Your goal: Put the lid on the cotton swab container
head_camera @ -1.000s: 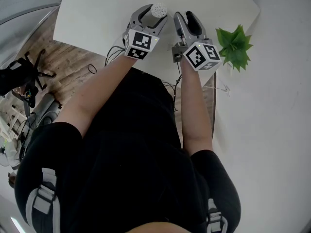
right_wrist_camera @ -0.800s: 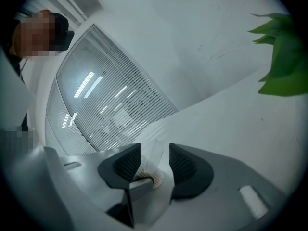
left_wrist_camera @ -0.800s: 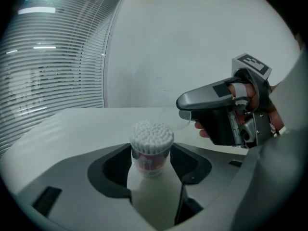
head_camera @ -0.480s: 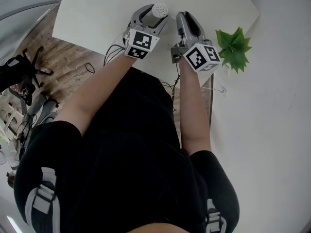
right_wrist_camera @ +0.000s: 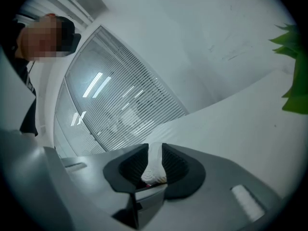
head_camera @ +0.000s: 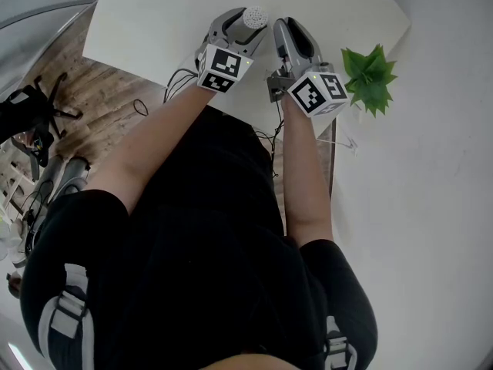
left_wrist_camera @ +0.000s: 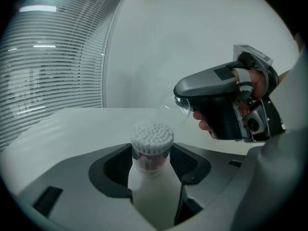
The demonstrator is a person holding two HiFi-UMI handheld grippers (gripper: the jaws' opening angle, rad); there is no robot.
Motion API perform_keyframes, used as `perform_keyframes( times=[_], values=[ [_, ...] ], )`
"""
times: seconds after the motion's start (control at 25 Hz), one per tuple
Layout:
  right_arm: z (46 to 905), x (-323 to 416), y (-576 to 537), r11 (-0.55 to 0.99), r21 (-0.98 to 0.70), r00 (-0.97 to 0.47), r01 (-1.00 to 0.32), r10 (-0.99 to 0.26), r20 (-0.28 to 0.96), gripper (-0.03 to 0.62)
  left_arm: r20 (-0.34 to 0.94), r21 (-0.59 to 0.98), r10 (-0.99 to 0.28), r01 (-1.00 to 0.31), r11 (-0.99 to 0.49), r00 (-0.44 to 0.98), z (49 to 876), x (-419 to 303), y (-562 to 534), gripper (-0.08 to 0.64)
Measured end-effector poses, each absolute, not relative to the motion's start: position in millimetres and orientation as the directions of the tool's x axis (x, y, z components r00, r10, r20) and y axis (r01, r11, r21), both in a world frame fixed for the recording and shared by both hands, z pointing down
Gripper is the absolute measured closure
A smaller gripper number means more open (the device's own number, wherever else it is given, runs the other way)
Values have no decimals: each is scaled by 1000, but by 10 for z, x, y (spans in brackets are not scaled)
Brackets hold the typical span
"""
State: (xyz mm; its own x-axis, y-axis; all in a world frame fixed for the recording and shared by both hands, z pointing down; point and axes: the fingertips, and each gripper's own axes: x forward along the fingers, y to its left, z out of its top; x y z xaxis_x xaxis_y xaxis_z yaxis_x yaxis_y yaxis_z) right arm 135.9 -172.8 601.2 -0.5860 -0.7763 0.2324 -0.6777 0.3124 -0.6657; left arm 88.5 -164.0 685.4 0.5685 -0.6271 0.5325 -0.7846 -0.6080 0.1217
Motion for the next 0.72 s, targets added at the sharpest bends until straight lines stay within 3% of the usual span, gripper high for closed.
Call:
perform_keyframes(
  times=[0.72],
  values=[
    [5976, 965, -1731, 430, -630, -677, -647, -704, 214, 495, 525, 120, -620, -772, -625, 583, 6846, 879, -1628, 311]
  ],
)
